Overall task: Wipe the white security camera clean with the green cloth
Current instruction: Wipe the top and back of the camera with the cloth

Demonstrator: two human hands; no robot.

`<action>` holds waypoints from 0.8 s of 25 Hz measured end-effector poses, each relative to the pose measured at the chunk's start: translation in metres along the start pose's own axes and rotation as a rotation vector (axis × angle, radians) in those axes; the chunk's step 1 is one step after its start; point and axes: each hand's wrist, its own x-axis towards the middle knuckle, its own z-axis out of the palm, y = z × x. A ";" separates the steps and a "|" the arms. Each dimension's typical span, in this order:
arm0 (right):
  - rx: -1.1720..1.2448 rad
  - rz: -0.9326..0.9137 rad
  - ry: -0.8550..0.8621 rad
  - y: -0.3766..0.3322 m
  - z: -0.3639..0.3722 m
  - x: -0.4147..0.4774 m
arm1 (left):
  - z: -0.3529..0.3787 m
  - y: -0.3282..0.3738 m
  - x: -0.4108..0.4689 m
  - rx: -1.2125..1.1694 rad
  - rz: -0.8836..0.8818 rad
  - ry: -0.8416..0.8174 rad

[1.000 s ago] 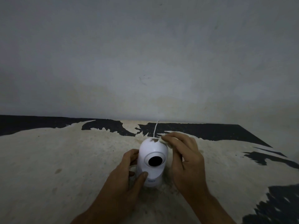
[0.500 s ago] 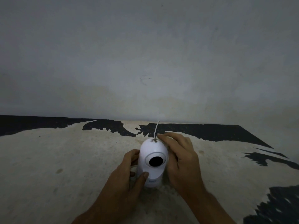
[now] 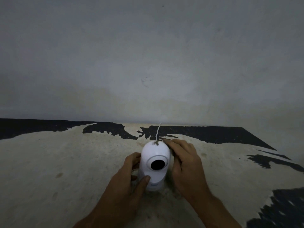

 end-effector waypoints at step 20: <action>0.056 -0.037 0.015 -0.019 -0.024 -0.012 | -0.001 0.002 0.000 -0.005 -0.026 -0.008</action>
